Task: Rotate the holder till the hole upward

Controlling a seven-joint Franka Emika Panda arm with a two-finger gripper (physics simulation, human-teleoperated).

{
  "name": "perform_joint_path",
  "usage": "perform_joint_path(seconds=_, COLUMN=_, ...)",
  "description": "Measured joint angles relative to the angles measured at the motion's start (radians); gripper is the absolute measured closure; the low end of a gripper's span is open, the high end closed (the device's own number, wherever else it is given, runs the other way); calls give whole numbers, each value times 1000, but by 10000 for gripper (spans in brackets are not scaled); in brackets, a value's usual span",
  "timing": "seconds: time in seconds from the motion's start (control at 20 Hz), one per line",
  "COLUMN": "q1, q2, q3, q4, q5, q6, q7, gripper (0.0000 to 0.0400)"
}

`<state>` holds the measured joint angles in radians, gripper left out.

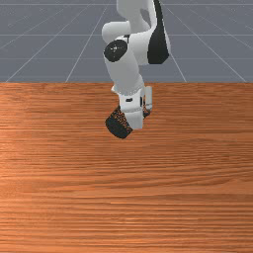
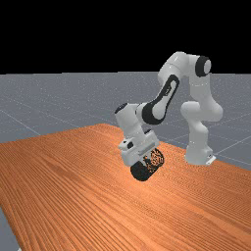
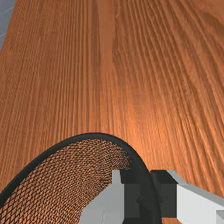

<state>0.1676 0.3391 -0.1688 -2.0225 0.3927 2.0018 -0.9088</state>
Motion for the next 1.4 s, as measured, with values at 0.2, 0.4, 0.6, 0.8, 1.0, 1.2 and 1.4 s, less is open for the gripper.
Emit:
perform_joint_path(seconds=0.2, q1=-85, q2=1, q3=-5, q4=11, q5=113, q6=-75, q7=-146, gripper=345)
perform_joint_path(seconds=0.4, q1=-71, q2=-71, q3=-94, q4=-67, q5=-181, q6=204, q7=-276, gripper=357)
perform_joint_path(seconds=0.6, q1=-79, q2=-32, q3=-210, q4=-38, q5=-328, q6=245, q7=-72, gripper=50)
perform_joint_path(seconds=0.8, q1=-225, q2=34, q3=-176, q4=78, q5=-163, q6=144, q7=-391, gripper=7)
perform_joint_path(seconds=1.0, q1=-211, q2=19, q3=-199, q4=58, q5=-187, q6=168, q7=-297, gripper=1)
perform_joint_path(seconds=1.2, q1=-163, q2=-21, q3=-196, q4=-3, q5=-132, q6=200, q7=-80, gripper=0)
perform_joint_path(seconds=1.4, q1=-223, q2=320, q3=-138, q4=559, q5=-96, q6=-28, q7=-89, gripper=0)
